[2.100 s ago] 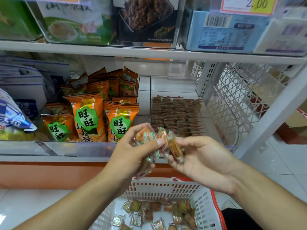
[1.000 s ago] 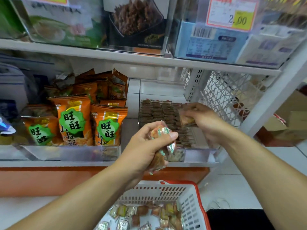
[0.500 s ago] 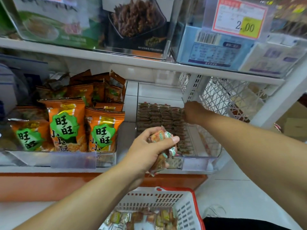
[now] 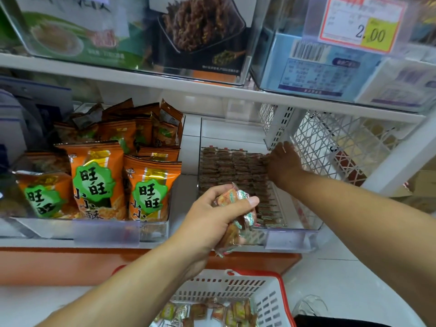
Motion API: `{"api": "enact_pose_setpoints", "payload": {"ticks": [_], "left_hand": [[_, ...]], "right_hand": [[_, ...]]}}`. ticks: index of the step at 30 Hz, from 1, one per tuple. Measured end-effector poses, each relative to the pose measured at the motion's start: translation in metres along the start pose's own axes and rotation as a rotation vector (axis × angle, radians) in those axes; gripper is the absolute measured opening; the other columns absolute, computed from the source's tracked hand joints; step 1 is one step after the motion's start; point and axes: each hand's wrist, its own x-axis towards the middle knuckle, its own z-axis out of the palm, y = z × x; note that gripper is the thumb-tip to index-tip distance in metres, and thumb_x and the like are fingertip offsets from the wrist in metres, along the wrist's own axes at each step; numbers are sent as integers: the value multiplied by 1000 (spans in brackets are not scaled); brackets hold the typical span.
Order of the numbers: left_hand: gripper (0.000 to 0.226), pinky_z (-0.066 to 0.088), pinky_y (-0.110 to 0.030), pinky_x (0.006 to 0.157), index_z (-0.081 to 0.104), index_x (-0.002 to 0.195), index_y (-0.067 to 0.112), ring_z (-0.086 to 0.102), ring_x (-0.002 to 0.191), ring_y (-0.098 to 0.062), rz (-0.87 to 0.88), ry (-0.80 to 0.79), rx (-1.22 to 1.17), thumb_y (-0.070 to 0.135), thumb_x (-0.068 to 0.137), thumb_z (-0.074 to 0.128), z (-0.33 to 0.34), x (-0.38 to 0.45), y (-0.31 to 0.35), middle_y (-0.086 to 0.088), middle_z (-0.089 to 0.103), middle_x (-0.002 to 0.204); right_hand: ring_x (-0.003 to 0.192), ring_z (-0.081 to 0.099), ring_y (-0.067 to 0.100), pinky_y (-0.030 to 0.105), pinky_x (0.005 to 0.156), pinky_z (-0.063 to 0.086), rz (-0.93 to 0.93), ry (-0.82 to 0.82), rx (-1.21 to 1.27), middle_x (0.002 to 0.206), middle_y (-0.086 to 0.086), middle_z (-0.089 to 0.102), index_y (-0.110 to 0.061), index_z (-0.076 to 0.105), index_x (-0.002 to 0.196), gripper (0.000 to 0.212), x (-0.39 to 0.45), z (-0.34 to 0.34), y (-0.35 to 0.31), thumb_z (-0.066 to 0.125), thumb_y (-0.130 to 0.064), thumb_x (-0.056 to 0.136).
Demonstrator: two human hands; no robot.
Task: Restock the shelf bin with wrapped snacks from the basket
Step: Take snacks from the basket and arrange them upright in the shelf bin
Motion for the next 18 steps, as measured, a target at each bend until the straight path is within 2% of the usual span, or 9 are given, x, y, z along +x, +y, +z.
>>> {"api": "enact_pose_setpoints", "payload": {"ticks": [2,4,5,7,9,11,13,16,18], "left_hand": [[64,51,-23,46,68,118,33,68,66,-27,1,-11,1,38,60,94,-1,1,0,-12,76,109],[64,52,-24,47,68,119,32,69,67,-27,-3,-13,-1,38,60,94,-1,2,-1,-12,76,110],[64,52,-23,47,68,119,31,69,65,-25,-6,-10,-2,37,61,94,-1,2,-1,-12,76,111],[60,47,-20,40,67,120,30,67,55,-21,-13,-7,-9,34,65,92,-2,2,-1,-15,76,110],[57,43,-17,36,67,120,29,65,49,-19,-20,-9,-17,31,69,91,-1,1,0,-18,76,109],[57,44,-18,37,66,120,30,65,50,-20,-19,-11,-13,31,69,91,-1,1,0,-17,76,107],[56,47,-20,40,67,119,30,67,56,-22,-18,-11,-9,32,68,92,-1,1,-1,-14,77,105],[59,50,-21,43,68,118,30,69,59,-22,-19,-9,-18,34,65,93,-2,3,-2,-9,79,99],[66,51,-22,44,68,120,29,71,62,-22,-20,-7,-27,37,60,94,-2,3,-2,-6,79,97]], "right_hand": [[154,3,40,55,124,0,-7,-69,-30,166,15,16,-19,20,160,62,-1,3,-5,26,-48,106],[154,-2,39,56,123,-4,-18,-91,-30,167,14,12,-20,14,161,69,2,4,-7,25,-56,104],[154,1,38,56,123,-4,-25,-92,-20,167,13,15,-21,15,161,70,3,3,-6,28,-58,103],[152,13,37,56,123,2,-34,-65,8,163,13,28,-21,30,156,65,4,-3,0,40,-54,101],[142,33,35,49,121,18,-11,18,76,148,15,49,-17,52,142,50,4,-8,7,54,-39,97],[126,47,32,41,109,31,29,103,145,128,13,63,-13,64,124,34,7,-11,11,60,-23,91],[118,53,29,39,107,30,46,124,169,120,10,66,-14,65,117,29,12,-12,10,62,-19,89],[111,58,25,39,112,26,40,121,143,111,5,67,-19,65,111,25,21,-14,8,68,-23,86],[107,61,24,38,109,30,40,110,161,108,4,67,-19,64,109,24,25,-16,7,68,-18,86]]}}
